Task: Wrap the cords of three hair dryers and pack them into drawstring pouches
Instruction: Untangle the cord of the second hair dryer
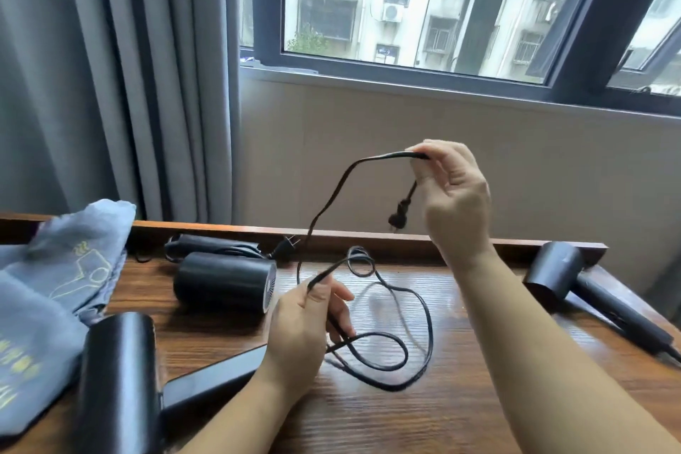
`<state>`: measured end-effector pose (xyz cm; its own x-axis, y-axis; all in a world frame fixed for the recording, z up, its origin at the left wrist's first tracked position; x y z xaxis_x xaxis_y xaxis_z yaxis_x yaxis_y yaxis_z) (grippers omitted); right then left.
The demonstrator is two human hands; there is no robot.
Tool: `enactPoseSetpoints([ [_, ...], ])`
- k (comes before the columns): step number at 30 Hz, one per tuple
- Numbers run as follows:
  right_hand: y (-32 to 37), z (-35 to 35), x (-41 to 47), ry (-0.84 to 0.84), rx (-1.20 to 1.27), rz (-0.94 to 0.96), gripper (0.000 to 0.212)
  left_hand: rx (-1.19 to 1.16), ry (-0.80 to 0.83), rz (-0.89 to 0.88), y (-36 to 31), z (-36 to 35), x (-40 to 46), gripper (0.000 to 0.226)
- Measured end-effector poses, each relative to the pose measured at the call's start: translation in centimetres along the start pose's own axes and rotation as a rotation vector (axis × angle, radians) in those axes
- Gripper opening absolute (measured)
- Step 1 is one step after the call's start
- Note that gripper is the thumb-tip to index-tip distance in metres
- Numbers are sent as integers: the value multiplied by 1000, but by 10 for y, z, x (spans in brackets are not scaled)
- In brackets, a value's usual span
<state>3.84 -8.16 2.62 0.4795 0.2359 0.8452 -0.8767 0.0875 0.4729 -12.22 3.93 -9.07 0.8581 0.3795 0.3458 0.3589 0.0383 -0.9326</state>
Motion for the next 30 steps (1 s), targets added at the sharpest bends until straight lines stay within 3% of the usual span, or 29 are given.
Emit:
enactPoseSetpoints([
  [3,-5,-21,9,139,-88,110,12,41,32,13,2,-3,-1,54],
  [5,-18,-36,7,268,-124,81,15,65,40,23,3,-4,-1,54],
  [11,-70,-54,-42,555,-208,-328,17,112,46,27,3,-2,0,52],
  [14,-78,-45,-60,652,-268,-402,44,106,25,27,4,-3,1,51],
  [16,-76,-35,-70,596,-284,-493,58,91,17,35,4,-3,2,43],
  [19,-61,-16,-83,491,-287,-620,44,63,-5,59,4,-3,3,42],
  [22,-37,-1,-95,679,-318,-675,30,18,-14,81,4,-4,3,42],
  [24,-18,5,-103,776,-156,-706,28,-32,-22,104,3,-4,3,40],
  [27,11,7,-116,954,212,-896,36,-70,-40,131,2,-3,5,38],
  [30,16,2,-125,1131,385,-855,18,-88,-37,149,1,-2,5,34],
])
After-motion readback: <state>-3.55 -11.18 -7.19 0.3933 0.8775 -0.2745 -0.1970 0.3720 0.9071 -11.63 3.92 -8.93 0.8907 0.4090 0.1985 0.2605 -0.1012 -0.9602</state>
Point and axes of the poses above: each hand's wrist, its own x-axis towards the middle knuckle, its own z-axis out of the back of the hand, y = z × x, the point moved 1 cm from there along x, towards the middle knuckle, and after that the axes turned 6 degrees about y, right-handed, at the moved point
